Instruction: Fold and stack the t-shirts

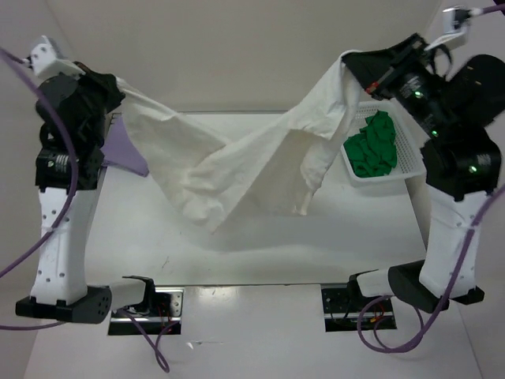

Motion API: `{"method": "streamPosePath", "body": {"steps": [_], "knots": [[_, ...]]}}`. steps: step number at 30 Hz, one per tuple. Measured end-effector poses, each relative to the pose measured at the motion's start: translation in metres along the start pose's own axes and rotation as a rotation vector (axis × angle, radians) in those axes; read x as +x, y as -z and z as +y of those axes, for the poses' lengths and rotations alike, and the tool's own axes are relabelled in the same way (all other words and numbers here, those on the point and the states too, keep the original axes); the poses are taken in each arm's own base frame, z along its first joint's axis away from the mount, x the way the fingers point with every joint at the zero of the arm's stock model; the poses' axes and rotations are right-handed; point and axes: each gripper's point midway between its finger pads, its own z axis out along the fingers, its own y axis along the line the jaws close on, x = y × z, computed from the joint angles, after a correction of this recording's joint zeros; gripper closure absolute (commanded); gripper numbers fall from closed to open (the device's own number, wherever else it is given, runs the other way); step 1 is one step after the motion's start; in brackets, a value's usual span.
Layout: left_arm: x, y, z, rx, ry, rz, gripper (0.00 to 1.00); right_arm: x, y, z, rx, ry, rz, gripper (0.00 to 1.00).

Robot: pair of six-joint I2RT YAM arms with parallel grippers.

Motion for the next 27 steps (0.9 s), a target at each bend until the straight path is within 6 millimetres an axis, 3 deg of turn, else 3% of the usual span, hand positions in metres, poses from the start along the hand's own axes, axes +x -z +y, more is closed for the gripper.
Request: {"method": "streamPosePath", "body": {"steps": [3, 5, 7, 9, 12, 14, 16, 17, 20, 22, 23, 24, 25, 27], "knots": [[0.06, -0.029, 0.012, -0.025, -0.046, 0.147, 0.93, 0.049, -0.027, -0.047, 0.073, -0.061, 0.158, 1.0], [0.113, -0.06, 0.024, -0.038, -0.071, 0.267, 0.92, 0.085, -0.047, -0.081, 0.122, -0.105, 0.26, 1.0], [0.173, -0.092, 0.046, -0.066, -0.086, 0.397, 0.92, 0.128, -0.052, -0.119, 0.191, -0.146, 0.365, 1.0], [0.242, -0.118, 0.078, -0.12, -0.097, 0.546, 0.92, 0.18, -0.038, -0.159, 0.29, -0.192, 0.491, 1.0], [0.325, -0.148, 0.114, -0.18, -0.099, 0.736, 0.83, 0.23, -0.009, -0.198, 0.393, -0.228, 0.604, 1.0], [0.362, -0.166, 0.124, -0.195, -0.094, 0.816, 0.55, 0.251, 0.007, -0.216, 0.448, -0.242, 0.649, 1.0], [0.376, -0.174, 0.122, -0.176, -0.093, 0.848, 0.27, 0.263, 0.014, -0.228, 0.477, -0.241, 0.666, 1.0], [0.377, -0.171, 0.12, -0.168, -0.087, 0.857, 0.0, 0.268, 0.017, -0.233, 0.489, -0.24, 0.673, 1.0], [0.359, -0.145, 0.11, -0.137, -0.076, 0.852, 0.0, 0.286, 0.027, -0.247, 0.524, -0.249, 0.696, 1.0], [0.338, -0.114, 0.102, -0.102, -0.062, 0.834, 0.0, 0.297, 0.033, -0.256, 0.55, -0.255, 0.712, 1.0], [0.326, -0.095, 0.098, -0.081, -0.052, 0.819, 0.03, 0.302, 0.036, -0.26, 0.562, -0.259, 0.719, 1.0], [0.318, -0.071, 0.097, -0.066, -0.038, 0.814, 0.14, 0.305, 0.037, -0.263, 0.568, -0.26, 0.726, 1.0], [0.311, -0.047, 0.097, -0.05, -0.022, 0.806, 0.55, 0.307, 0.039, -0.265, 0.572, -0.259, 0.73, 1.0], [0.307, -0.003, 0.102, -0.044, 0.016, 0.806, 0.76, 0.311, 0.039, -0.268, 0.574, -0.256, 0.736, 1.0]]}}
